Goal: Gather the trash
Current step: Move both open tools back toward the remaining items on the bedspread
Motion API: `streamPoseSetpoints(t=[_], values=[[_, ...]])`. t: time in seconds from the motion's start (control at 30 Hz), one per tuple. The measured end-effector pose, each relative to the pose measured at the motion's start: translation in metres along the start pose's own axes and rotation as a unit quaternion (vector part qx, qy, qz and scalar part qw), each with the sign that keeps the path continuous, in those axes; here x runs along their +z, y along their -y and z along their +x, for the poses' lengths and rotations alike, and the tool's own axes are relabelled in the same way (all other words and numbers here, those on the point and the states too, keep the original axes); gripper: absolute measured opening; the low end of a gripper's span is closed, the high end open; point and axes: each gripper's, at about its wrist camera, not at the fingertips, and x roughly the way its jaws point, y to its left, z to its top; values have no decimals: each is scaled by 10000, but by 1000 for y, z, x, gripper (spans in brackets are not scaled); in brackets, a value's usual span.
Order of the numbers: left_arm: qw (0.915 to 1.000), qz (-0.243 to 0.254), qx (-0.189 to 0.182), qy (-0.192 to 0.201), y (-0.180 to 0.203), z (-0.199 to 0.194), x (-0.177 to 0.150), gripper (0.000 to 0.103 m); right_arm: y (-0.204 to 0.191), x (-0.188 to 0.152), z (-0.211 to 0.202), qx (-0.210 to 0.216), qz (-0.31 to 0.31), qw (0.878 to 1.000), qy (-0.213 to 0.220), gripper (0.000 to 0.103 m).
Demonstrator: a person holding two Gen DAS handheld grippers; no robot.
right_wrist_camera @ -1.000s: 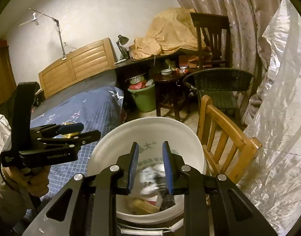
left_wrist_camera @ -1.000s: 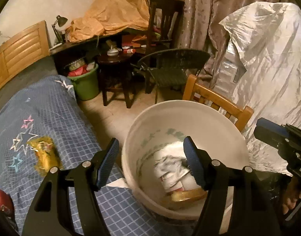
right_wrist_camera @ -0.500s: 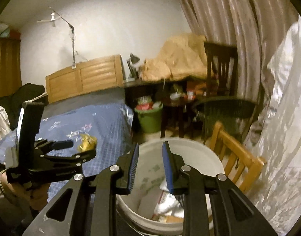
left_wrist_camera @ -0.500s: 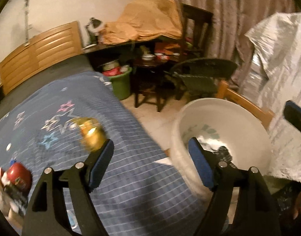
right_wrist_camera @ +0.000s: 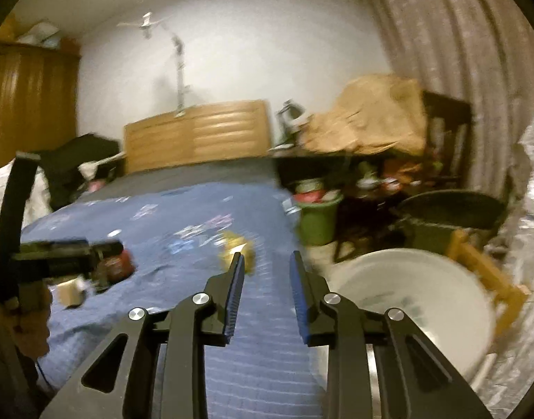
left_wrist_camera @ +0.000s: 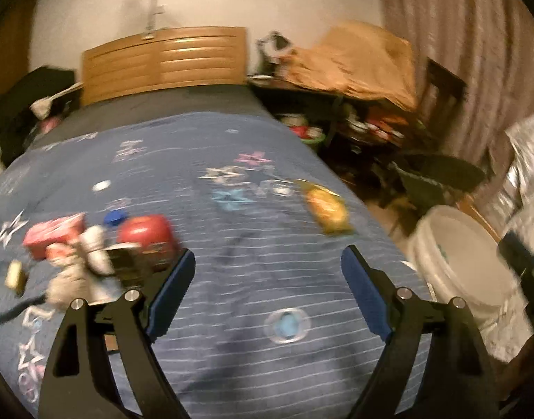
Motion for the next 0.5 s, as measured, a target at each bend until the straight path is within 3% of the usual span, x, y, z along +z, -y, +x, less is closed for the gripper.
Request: streamPoseSetpoints(t=[0.23, 0.4, 0.5], values=[[9936, -841, 730, 195, -102, -39, 3, 86, -95, -6, 43, 1064, -210, 9922, -610, 34], [9743, -2021, 980, 174, -198, -54, 11, 88, -158, -7, 80, 1921, -191, 9743, -1163, 42], [9596, -2703, 775, -16, -244, -52, 11, 88, -194, -6, 103, 2318, -236, 9625, -1389, 49]])
